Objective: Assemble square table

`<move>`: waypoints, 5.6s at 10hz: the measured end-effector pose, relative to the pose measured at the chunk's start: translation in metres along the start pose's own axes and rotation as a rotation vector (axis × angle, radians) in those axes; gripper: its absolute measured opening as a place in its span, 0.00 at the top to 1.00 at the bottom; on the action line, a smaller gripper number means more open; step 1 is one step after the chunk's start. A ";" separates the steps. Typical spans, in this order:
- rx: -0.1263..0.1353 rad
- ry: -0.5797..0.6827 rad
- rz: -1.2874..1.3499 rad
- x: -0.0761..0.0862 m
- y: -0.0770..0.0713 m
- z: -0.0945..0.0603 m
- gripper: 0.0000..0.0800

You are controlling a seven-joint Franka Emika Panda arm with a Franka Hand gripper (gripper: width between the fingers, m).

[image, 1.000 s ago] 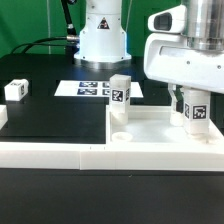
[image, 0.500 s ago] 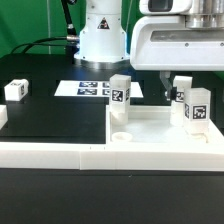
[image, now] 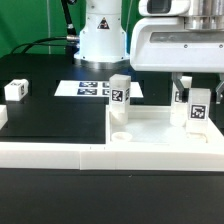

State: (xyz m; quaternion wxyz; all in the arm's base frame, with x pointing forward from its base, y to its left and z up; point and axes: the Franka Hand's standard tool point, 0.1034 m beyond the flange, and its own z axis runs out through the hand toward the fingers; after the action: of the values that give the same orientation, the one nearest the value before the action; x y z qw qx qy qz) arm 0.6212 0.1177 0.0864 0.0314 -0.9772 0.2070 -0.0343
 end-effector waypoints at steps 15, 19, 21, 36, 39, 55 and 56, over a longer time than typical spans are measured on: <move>-0.011 -0.006 0.396 0.002 -0.003 0.003 0.64; -0.009 -0.019 0.861 0.007 0.000 0.003 0.64; 0.014 -0.052 1.155 0.008 0.003 0.003 0.64; -0.025 -0.009 -0.164 0.008 -0.007 0.007 0.19; -0.024 -0.009 -0.059 0.008 -0.006 0.008 0.48; 0.015 -0.009 0.584 0.004 -0.004 0.016 0.22; 0.015 -0.007 0.527 0.005 -0.002 0.016 0.20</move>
Offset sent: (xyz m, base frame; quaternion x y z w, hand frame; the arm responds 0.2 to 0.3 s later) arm 0.0000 0.0000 0.0000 0.0000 0.0000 0.1938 0.9810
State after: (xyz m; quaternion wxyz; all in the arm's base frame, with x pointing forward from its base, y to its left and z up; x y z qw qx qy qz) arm 0.6276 0.1185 0.0713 0.0475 -0.8894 0.4541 -0.0231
